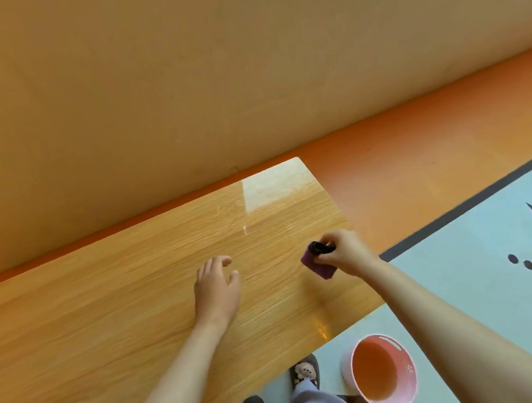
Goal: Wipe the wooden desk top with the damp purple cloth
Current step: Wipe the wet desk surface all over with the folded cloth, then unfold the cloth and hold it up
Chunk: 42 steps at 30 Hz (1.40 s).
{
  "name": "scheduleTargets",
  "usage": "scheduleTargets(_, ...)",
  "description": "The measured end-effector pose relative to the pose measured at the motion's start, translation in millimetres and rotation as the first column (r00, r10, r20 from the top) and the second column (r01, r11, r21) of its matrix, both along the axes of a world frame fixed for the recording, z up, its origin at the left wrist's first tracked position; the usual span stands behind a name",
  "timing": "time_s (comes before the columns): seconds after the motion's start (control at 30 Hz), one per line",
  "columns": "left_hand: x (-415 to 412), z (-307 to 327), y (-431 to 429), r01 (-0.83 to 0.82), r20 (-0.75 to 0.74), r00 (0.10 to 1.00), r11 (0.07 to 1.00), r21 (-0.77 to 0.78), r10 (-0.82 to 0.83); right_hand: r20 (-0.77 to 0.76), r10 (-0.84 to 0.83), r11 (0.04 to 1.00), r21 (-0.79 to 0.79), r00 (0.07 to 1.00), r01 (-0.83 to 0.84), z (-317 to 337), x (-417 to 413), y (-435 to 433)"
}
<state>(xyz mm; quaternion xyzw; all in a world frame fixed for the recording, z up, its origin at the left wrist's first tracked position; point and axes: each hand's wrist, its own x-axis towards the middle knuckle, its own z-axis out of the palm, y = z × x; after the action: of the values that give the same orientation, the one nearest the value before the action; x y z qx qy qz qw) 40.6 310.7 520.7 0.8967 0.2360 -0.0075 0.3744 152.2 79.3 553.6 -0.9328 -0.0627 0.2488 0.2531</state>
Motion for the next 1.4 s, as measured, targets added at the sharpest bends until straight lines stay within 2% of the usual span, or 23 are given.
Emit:
scheduleTargets(0.17, -43, 49, -14, 0.07, 0.059, 0.997, 0.961, -0.267, -0.056, 0.045, -0.08, 0.972, 0.227, 0.996, 0.068, 53, -44, 18)
scheduleTargets(0.27, -62, 77, -19, 0.111, 0.104, 0.992, 0.913, -0.393, -0.075, 0.005, -0.168, 0.893, 0.425, 0.986, 0.15, 79, -74, 24)
scheduleTargets(0.37, -75, 103, -24, 0.176, 0.157, 0.981, 0.865, -0.469, -0.115, -0.093, -0.186, 0.795, 0.57, 0.978, 0.205, 93, -104, 22)
scheduleTargets(0.53, -95, 130, -33, 0.292, 0.179, 0.956, 0.764, -0.575, -0.231, -0.164, -0.112, 0.701, 0.686, 0.98, 0.195, 110, -147, 15)
scheduleTargets(0.63, -105, 134, -38, 0.341, 0.176, 0.938, 0.696, -0.632, -0.299, -0.235, -0.104, 0.615, 0.748, 0.966, 0.248, 119, -164, 8)
scheduleTargets(0.8, -109, 137, -55, 0.392, 0.247, 0.916, 0.582, -0.712, -0.315, -0.418, 0.007, 0.437, 0.818, 0.908, 0.373, 126, -180, -11)
scheduleTargets(0.9, -107, 139, -73, 0.408, 0.258, 0.908, 0.554, -0.726, -0.331, -0.457, 0.041, 0.377, 0.831, 0.888, 0.41, 124, -182, -30)
scheduleTargets(1.07, -104, 138, -109, 0.418, 0.227, 0.892, 0.523, -0.743, -0.391, -0.444, 0.005, 0.44, 0.806, 0.896, 0.397, 126, -180, -72)
scheduleTargets(1.23, -101, 134, -136, 0.361, 0.204, 0.921, 0.528, -0.769, -0.333, -0.416, -0.029, 0.503, 0.78, 0.909, 0.373, 123, -172, -106)
scheduleTargets(1.4, -102, 137, -144, 0.31, 0.169, 0.937, 0.507, -0.804, -0.306, -0.392, -0.062, 0.509, 0.779, 0.918, 0.367, 122, -162, -128)
